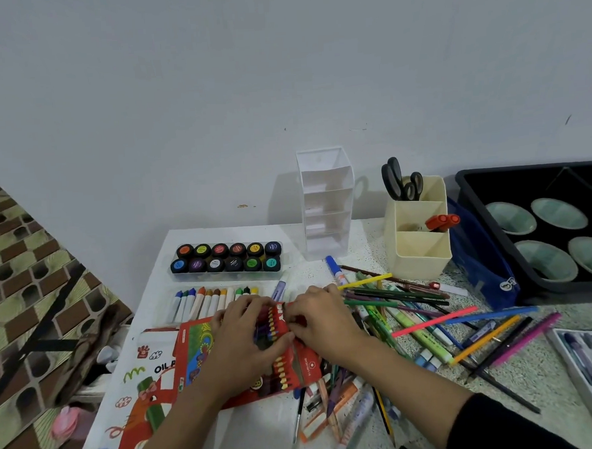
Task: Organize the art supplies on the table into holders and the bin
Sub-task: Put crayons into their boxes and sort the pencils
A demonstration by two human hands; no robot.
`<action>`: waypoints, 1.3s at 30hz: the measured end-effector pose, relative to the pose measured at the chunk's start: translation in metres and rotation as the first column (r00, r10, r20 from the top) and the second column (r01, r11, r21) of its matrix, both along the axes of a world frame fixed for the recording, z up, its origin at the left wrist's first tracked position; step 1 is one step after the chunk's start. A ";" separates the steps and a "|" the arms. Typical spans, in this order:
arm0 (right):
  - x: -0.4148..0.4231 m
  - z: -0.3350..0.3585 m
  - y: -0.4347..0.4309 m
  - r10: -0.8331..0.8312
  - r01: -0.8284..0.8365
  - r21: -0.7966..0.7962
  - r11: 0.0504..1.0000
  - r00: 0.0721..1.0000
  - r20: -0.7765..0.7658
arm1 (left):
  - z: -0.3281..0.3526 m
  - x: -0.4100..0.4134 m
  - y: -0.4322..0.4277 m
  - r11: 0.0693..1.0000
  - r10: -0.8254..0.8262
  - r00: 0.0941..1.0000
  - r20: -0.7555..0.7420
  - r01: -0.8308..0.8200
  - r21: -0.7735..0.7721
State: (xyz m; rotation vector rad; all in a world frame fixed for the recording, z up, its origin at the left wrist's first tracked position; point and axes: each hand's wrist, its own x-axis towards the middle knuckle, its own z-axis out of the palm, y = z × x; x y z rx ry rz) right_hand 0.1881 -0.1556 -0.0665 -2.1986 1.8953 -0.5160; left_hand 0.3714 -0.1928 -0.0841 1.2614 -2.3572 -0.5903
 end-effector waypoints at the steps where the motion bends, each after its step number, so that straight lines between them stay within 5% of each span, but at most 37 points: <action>1: 0.000 -0.002 0.000 -0.019 0.019 -0.007 1.000 0.999 0.036 | -0.001 0.000 -0.001 1.000 0.001 1.000 -0.004 -0.001 0.009; 13: -0.011 -0.003 -0.002 -0.036 0.014 0.068 0.998 0.945 0.326 | 0.000 0.002 -0.002 1.000 -0.004 1.000 -0.016 0.005 0.030; 19: -0.051 0.031 0.001 -0.125 0.130 -0.040 0.991 0.986 0.109 | 0.000 -0.008 0.001 0.996 0.083 0.996 0.020 -0.082 -0.040; 25: -0.060 0.023 0.009 -0.110 0.134 0.077 0.988 0.959 -0.261 | -0.007 -0.011 0.003 0.989 0.104 0.987 0.122 -0.090 -0.118; 31: -0.054 0.008 0.006 -0.164 0.162 -0.033 0.986 0.931 -0.327 | -0.002 -0.006 0.002 0.997 0.074 0.996 -0.054 -0.073 0.025; 35: -0.054 0.025 0.008 -0.192 0.188 -0.040 0.981 0.975 -0.111 | -0.003 0.000 0.001 0.995 0.059 0.991 -0.118 -0.048 0.091; 39: -0.042 0.049 0.008 -0.228 0.231 0.049 0.972 0.860 0.456 | -0.001 0.000 0.000 0.992 0.058 0.993 -0.106 -0.046 0.116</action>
